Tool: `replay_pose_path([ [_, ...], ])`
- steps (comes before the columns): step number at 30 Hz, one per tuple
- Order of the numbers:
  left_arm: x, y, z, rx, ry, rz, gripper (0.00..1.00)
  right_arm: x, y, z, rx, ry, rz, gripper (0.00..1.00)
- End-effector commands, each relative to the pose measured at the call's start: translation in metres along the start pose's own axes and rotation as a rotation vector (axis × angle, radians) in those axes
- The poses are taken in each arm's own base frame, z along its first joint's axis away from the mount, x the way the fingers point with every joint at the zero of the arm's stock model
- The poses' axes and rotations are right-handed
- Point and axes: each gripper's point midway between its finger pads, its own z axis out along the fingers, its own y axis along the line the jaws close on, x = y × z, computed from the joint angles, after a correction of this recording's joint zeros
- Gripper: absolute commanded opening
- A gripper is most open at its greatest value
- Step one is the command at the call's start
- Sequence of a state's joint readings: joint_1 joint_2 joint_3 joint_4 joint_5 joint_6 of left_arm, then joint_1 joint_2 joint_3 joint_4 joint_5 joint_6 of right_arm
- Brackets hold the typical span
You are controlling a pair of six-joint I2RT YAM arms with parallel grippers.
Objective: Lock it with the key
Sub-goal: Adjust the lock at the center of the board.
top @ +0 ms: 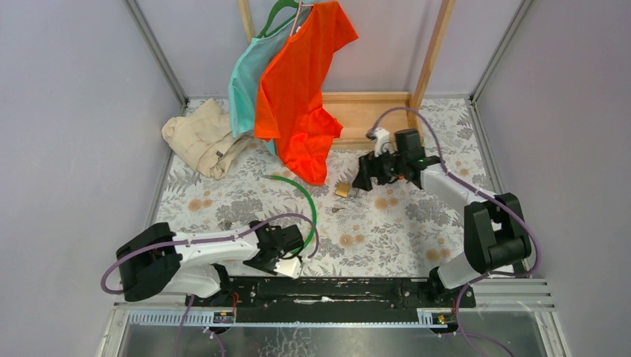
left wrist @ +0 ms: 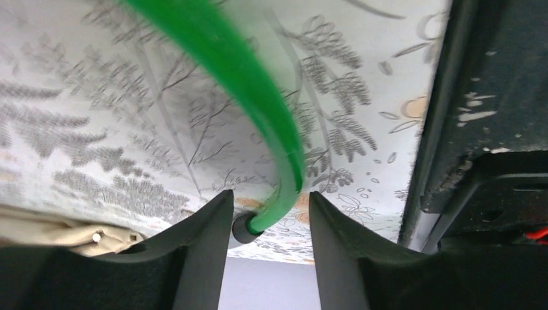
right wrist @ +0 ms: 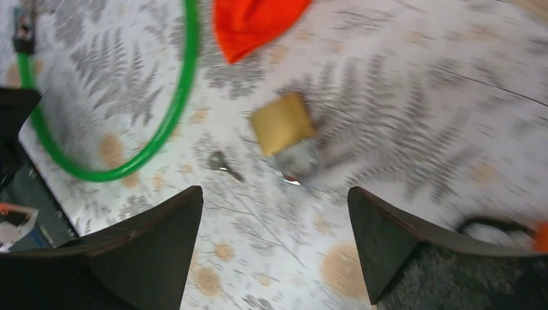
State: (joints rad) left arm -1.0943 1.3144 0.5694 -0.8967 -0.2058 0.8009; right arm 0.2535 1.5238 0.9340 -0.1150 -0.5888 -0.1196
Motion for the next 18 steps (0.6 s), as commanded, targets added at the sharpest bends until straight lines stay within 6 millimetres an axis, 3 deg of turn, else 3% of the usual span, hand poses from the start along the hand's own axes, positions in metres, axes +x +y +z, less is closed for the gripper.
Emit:
replay_pose_path([
  [1,0.006,0.024,-0.011,-0.145,-0.023,-0.098,0.61,-0.013,0.048,0.03,-0.119,0.029,-0.127,0.88],
  [6,0.004,0.04,-0.031,-0.202,-0.23,-0.29,0.77,-0.013,0.088,0.074,-0.185,0.108,-0.188,0.86],
  [10,0.009,0.052,-0.045,-0.263,-0.375,-0.434,0.84,-0.012,0.111,0.11,-0.162,0.161,-0.223,0.82],
  [18,0.026,0.083,-0.067,-0.328,-0.573,-0.689,0.87,-0.004,0.119,0.161,-0.078,0.253,-0.268,0.74],
])
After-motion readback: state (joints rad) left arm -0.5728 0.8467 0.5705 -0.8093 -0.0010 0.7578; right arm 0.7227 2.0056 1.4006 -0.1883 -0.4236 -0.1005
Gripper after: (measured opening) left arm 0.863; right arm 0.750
